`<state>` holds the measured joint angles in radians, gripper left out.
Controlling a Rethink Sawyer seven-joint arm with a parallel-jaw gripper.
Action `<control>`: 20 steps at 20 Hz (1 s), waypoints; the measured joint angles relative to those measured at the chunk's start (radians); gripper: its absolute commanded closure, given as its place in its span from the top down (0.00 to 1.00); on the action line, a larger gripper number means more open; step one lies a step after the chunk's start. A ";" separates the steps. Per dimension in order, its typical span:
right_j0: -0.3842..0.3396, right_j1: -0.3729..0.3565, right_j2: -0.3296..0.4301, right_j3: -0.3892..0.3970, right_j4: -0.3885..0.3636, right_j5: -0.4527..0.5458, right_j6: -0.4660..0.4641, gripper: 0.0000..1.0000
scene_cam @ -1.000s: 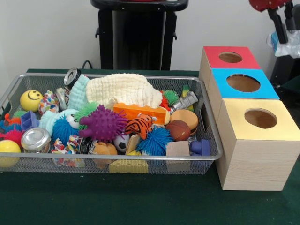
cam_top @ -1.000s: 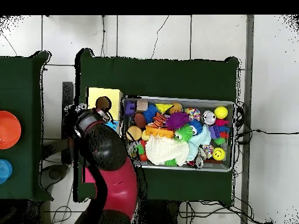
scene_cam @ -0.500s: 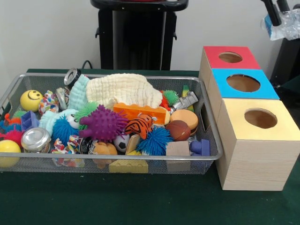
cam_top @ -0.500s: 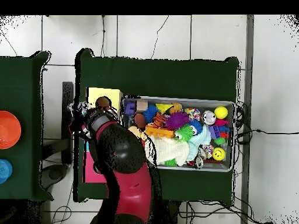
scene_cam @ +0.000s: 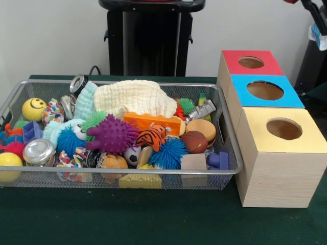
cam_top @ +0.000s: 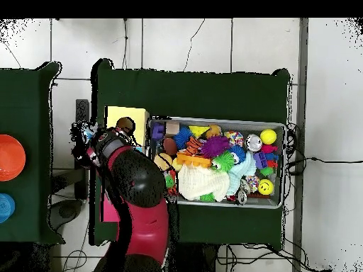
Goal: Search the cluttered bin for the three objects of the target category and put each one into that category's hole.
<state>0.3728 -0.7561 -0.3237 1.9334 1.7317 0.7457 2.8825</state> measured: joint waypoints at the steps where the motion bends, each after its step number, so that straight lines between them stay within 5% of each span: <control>1: 0.002 0.003 0.002 0.002 0.009 0.000 -0.011 0.00; 8: 0.011 0.050 0.006 0.028 0.047 0.000 -0.148 0.00; 20: -0.014 0.082 0.006 0.033 0.047 0.000 -0.207 0.00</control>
<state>0.3586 -0.6740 -0.3175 1.9663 1.7787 0.7452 2.6758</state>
